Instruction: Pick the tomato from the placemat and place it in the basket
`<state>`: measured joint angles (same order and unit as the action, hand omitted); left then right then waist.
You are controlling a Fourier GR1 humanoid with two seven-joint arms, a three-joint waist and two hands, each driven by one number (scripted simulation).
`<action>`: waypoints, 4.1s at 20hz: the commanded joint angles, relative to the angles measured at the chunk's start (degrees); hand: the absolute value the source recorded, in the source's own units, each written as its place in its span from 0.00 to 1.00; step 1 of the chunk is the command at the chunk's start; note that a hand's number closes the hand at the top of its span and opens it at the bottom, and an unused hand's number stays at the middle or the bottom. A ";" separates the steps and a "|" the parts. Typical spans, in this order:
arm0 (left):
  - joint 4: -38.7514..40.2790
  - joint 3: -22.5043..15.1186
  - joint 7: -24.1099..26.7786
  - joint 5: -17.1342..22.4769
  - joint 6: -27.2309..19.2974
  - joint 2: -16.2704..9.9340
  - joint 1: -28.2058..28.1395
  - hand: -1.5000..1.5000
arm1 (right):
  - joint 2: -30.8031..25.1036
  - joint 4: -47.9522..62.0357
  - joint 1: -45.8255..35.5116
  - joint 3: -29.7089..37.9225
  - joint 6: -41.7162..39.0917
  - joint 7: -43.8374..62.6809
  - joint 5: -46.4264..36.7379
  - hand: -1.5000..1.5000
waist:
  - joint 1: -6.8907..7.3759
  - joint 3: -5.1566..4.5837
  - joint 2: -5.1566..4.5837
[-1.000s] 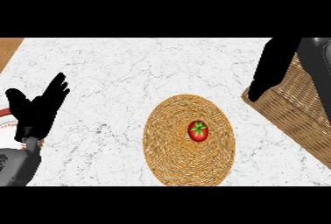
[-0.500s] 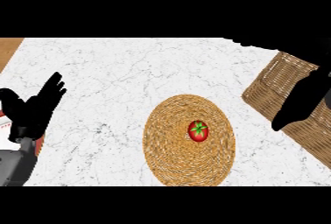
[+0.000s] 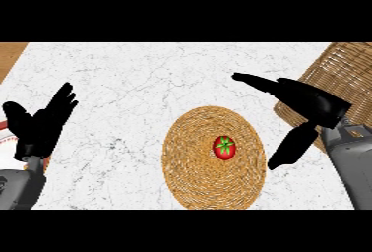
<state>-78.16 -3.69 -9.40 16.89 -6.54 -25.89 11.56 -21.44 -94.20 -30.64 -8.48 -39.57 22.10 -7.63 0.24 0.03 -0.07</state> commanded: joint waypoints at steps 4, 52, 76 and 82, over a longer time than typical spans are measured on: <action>-1.19 0.90 -2.61 -1.21 0.12 0.68 1.53 0.50 | 10.32 6.01 6.26 -5.67 12.04 -9.07 -10.74 0.00 | 0.22 0.01 0.02; -0.34 9.52 -2.24 -13.35 5.86 11.52 1.11 0.50 | 13.46 21.77 8.66 -10.86 10.39 -28.44 -39.79 1.00 | -0.24 -0.04 0.05; 0.35 11.43 -3.94 -12.64 8.61 10.59 2.68 0.50 | 21.42 12.17 8.98 -28.09 63.28 32.10 -35.32 1.00 | 1.21 0.02 0.01; -0.86 11.00 -4.14 -13.50 8.08 10.66 1.65 0.50 | 21.43 2.89 2.77 -34.52 75.78 40.60 -47.70 1.00 | 0.34 -0.07 0.69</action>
<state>-78.32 7.56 -12.27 3.97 2.49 -15.47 12.95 -0.16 -86.79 -24.51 -38.28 27.61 54.37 -48.99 1.00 -0.02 0.34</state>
